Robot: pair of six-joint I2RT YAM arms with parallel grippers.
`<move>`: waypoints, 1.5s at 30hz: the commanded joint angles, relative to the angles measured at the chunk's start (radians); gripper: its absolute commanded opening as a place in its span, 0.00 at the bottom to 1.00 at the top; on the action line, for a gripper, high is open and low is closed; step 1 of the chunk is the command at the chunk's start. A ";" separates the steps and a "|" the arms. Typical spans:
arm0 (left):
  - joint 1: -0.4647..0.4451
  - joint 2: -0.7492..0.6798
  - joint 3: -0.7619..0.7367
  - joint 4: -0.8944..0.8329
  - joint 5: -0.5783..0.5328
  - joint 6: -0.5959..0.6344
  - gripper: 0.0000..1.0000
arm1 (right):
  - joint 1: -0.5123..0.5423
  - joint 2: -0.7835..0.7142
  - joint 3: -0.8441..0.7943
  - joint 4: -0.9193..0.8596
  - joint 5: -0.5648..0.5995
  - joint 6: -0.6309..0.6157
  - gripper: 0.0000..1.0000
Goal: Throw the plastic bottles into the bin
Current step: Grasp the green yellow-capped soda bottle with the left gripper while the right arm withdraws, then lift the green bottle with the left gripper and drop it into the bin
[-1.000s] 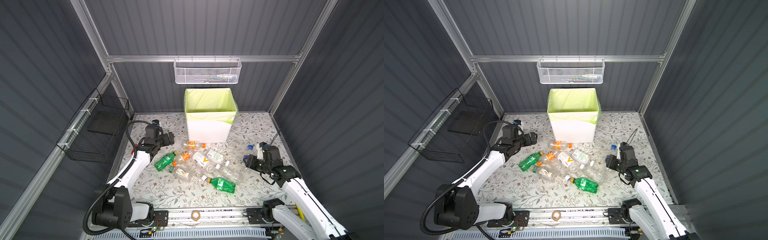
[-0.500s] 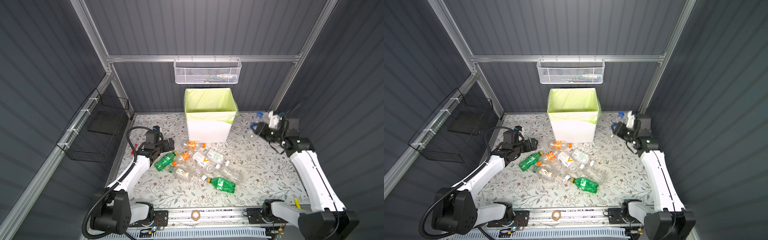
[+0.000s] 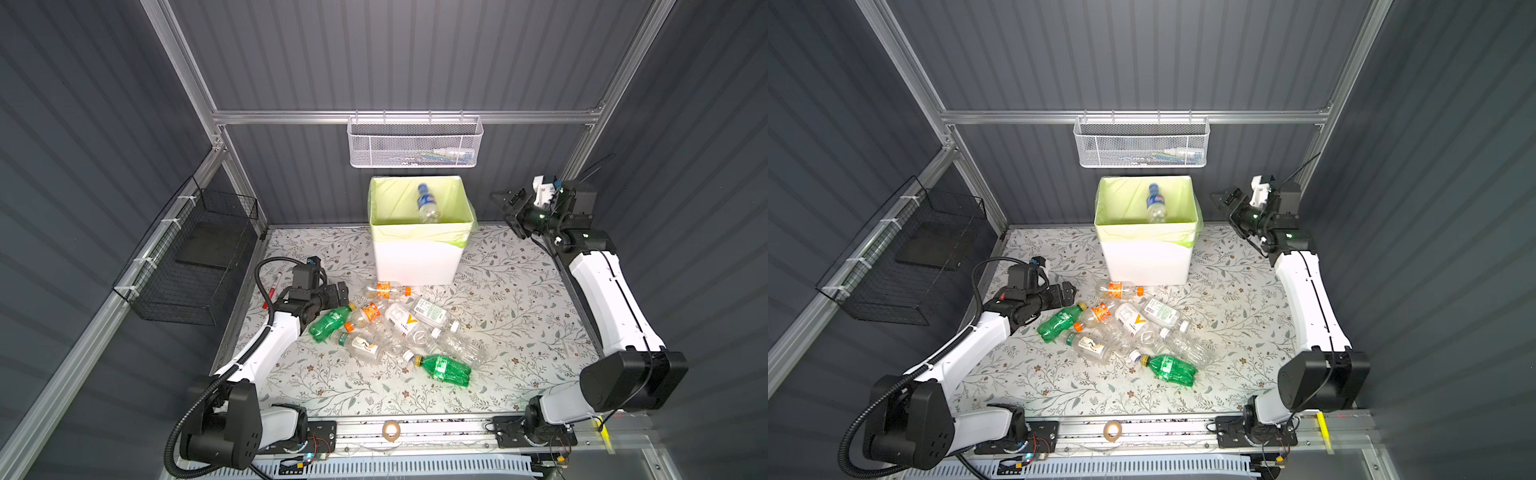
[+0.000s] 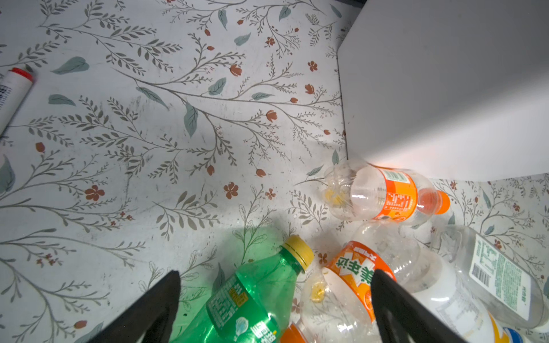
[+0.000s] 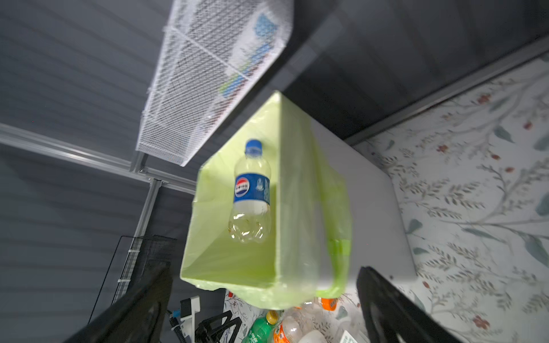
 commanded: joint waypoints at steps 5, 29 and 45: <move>0.009 0.042 0.107 -0.195 0.030 0.183 1.00 | -0.114 -0.160 -0.227 0.115 -0.043 0.023 0.99; 0.008 0.169 0.029 -0.208 -0.016 0.574 0.94 | -0.147 -0.111 -0.501 0.170 -0.068 -0.092 0.99; 0.018 0.161 0.016 -0.169 -0.030 0.514 0.58 | -0.148 -0.076 -0.540 0.180 -0.063 -0.100 0.99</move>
